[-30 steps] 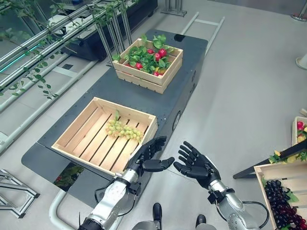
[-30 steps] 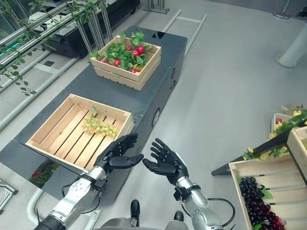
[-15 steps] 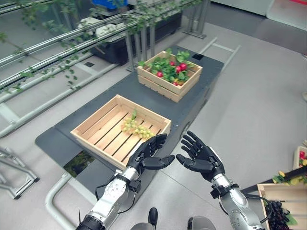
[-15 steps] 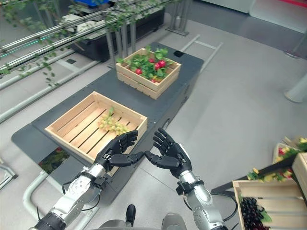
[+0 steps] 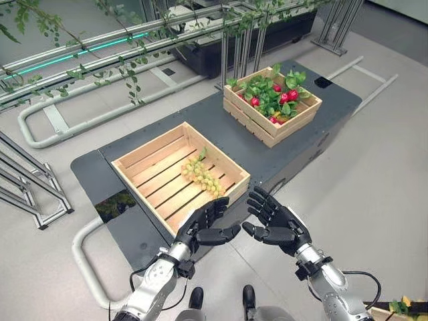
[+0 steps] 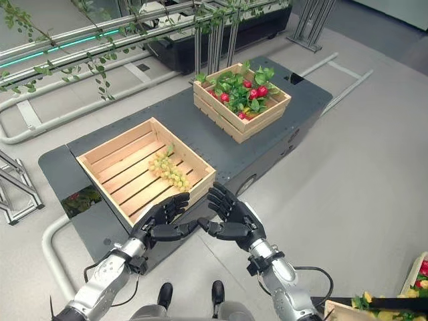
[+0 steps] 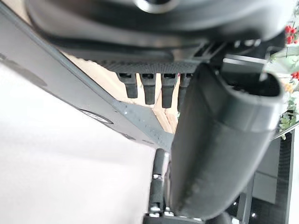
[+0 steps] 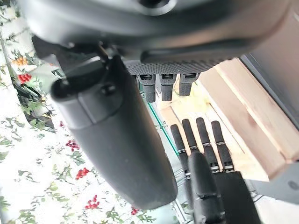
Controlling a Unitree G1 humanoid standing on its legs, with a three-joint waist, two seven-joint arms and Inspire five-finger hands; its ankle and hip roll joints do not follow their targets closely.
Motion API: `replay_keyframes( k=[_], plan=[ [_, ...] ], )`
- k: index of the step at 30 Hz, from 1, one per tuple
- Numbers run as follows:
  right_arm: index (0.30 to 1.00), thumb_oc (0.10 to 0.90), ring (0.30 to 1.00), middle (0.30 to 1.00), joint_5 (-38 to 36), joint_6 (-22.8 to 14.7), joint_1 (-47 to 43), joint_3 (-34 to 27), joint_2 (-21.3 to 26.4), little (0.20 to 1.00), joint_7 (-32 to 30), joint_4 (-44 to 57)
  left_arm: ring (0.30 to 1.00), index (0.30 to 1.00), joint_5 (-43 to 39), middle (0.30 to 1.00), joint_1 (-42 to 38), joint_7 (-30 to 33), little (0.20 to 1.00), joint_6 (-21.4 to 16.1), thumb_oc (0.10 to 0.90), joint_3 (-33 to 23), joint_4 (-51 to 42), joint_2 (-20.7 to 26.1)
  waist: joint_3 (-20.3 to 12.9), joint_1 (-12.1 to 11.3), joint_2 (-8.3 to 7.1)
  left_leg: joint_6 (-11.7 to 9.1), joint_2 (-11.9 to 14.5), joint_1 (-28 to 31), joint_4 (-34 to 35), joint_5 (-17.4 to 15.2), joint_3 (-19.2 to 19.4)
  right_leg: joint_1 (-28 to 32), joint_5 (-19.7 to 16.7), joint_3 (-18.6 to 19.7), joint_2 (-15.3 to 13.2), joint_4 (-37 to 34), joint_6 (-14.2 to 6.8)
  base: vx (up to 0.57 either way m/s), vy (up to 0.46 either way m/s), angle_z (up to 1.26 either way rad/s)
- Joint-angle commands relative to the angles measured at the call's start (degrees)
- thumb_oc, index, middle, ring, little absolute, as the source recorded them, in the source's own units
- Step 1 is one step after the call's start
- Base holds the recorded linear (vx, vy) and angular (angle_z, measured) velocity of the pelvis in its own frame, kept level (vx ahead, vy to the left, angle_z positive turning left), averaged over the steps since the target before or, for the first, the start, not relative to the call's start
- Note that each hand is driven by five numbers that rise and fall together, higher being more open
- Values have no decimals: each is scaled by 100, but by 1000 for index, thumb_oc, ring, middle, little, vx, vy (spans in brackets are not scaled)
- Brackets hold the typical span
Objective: Pick up the fruits from the basket on one side to the basket on the other side
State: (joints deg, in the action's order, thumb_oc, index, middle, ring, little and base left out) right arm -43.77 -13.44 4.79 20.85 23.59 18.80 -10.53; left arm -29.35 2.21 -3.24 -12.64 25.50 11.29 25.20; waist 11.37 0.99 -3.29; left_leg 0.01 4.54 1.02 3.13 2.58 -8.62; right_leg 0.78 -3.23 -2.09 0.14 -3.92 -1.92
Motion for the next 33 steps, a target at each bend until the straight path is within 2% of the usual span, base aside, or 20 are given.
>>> replay_keyframes(
  k=[1,3,5,7,8,10,11,12,14,16,17,19,22,25,29,32,33],
  plan=[
    [900,800,900,900,-297,-235,-267,56,-14,900,206,840,900,900,-239,900,-360,87,900,-364,800,-296,-739,-20,-530,-74,-268,201,-349,-90,-1481,-308,375,-411,-668,173,-479,93,-198,164,-316,51],
    [900,800,900,900,-263,-266,-170,111,44,900,246,851,900,900,-285,900,-337,8,900,-380,800,-315,-748,-9,-504,-75,-296,119,-296,-593,-2254,-6,587,-235,-539,-42,-439,71,-59,117,-225,56],
    [900,800,900,900,-235,-261,-75,78,69,900,296,856,900,900,-312,900,-285,-135,900,-446,800,-330,-708,0,-469,-59,-298,109,-247,-797,-2533,33,711,-166,-456,-145,-426,97,4,114,-145,58],
    [900,800,900,900,-249,-262,-23,38,87,900,340,803,900,900,-308,900,-252,-187,900,-500,800,-304,-687,-29,-455,-27,-281,103,-223,-874,-2487,-34,818,-113,-381,-212,-415,106,23,103,-22,61],
    [900,800,900,900,-265,-240,-38,28,92,900,340,774,900,900,-306,900,-252,-195,900,-528,800,-290,-666,-40,-458,-24,-263,104,-228,-830,-2282,-78,851,-94,-363,-235,-416,98,8,130,87,36],
    [900,800,900,900,-342,-212,-92,19,66,900,338,663,900,900,-402,900,-292,-188,900,-582,800,-261,-615,-88,-484,-24,-129,-8,-106,-678,-922,193,932,-24,-279,-271,-364,39,-27,127,154,36],
    [900,800,900,900,-340,-212,-96,20,66,900,333,661,900,900,-411,900,-297,-188,900,-589,800,-260,-611,-90,-478,-24,-126,-15,-101,-652,-828,228,936,-12,-274,-272,-364,34,-28,84,194,43],
    [900,800,900,900,-338,-177,-156,11,23,900,239,571,900,900,-458,900,-382,-229,900,-630,800,-225,-522,-152,-474,-31,-44,-116,20,-670,-177,524,952,31,-237,-315,-345,-13,-41,57,171,34],
    [900,800,900,900,-281,-128,-178,-22,-7,900,133,462,900,900,-502,900,-452,-279,900,-640,800,-209,-433,-210,-467,-29,1,-172,72,-696,28,656,988,65,-199,-380,-367,-26,-56,76,271,24],
    [900,800,900,900,-318,-83,-175,-17,-30,900,-52,338,900,900,-581,900,-523,-346,900,-624,800,-168,-335,-277,-479,-3,42,-194,108,-664,72,624,1086,84,-154,-457,-415,-36,-68,116,345,6],
    [900,800,900,900,-301,-64,-113,-41,-125,900,-171,178,900,900,-654,900,-518,-397,900,-583,800,-162,-287,-308,-516,-40,64,-152,10,-562,73,519,928,57,-130,-554,-567,65,-163,160,408,-6],
    [900,800,900,900,-328,-119,8,-40,-171,900,-137,147,900,900,-618,900,-457,-425,900,-581,800,-160,-290,-280,-556,-55,87,-116,-33,-411,174,451,913,1,-132,-625,-689,164,-264,149,343,-10],
    [900,800,900,900,-391,-51,206,-93,-274,900,-225,164,900,900,-659,900,-341,-423,900,-541,800,-260,-342,-227,-597,-97,103,5,-160,-276,187,309,923,-62,-82,-644,-855,363,-364,126,290,2],
    [900,800,900,900,-390,-80,214,-87,-419,900,-320,35,900,900,-524,900,-317,-363,900,-607,800,-254,-394,-186,-556,-128,146,182,-300,-301,64,198,965,-232,45,-576,-952,901,-408,83,293,0],
    [900,800,900,900,-201,-78,245,-66,-579,900,-525,-167,900,900,-317,900,-406,-251,900,-705,800,-300,-384,-114,-445,-127,171,395,-503,-298,-24,88,930,-673,-307,-459,-1118,1814,-466,53,233,3],
    [900,800,900,900,121,-76,291,-51,-574,900,-524,-191,900,900,-333,900,-428,-248,900,-674,800,-425,-512,-14,-383,-129,175,466,-532,-270,-80,-10,976,-924,-453,-410,-1102,2258,-485,49,80,5],
    [900,800,900,900,126,-62,286,-58,-550,900,-535,-200,900,900,-348,900,-415,-276,900,-645,800,-468,-540,1,-379,-138,167,466,-530,-263,-87,-11,968,-910,-452,-399,-1090,2173,-476,99,-62,0]
  ],
)
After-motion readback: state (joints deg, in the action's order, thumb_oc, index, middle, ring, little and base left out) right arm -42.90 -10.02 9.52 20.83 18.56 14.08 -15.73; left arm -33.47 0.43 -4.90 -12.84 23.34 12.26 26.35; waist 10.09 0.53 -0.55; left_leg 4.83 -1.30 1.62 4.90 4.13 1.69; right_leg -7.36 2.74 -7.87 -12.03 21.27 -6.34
